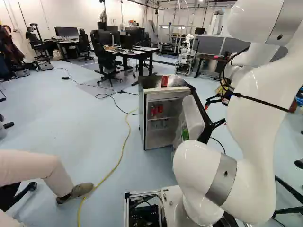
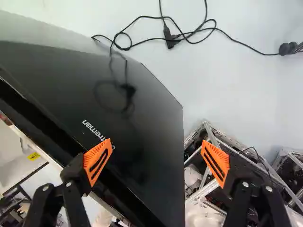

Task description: Grab a drink from the fridge

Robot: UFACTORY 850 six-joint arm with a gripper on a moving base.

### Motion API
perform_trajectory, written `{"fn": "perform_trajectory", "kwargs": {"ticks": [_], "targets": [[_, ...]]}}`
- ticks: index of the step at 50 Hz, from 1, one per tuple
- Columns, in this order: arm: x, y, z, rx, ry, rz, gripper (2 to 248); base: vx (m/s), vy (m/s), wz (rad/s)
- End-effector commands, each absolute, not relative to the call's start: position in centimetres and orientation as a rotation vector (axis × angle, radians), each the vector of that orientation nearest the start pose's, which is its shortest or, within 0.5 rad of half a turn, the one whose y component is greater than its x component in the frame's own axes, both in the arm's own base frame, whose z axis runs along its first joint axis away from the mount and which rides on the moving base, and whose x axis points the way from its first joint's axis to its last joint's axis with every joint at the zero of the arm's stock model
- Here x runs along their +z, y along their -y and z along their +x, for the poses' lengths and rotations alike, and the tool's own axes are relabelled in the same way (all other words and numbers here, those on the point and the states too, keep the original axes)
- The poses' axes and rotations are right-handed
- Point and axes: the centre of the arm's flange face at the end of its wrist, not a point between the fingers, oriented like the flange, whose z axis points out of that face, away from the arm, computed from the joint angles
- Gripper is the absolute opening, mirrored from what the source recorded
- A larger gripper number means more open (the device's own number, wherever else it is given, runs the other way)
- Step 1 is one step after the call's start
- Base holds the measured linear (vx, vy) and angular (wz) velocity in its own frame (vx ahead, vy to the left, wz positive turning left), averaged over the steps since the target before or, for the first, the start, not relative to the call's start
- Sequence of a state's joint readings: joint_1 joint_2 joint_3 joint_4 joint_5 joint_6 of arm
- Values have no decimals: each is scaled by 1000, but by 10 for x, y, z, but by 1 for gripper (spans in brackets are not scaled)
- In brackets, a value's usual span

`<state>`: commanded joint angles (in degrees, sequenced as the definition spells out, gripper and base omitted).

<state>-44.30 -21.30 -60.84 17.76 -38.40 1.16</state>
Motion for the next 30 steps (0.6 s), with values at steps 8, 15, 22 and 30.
{"fn": "perform_trajectory", "kwargs": {"ticks": [8,15,22,30], "targets": [[406,348,394,-123,-1445,-2587,247,0,0,0],[406,337,395,-114,-1423,-2598,247,0,0,0],[405,326,396,-105,-1401,-2608,247,0,0,0],[405,314,398,-95,-1374,-2621,247,0,0,0]]}}
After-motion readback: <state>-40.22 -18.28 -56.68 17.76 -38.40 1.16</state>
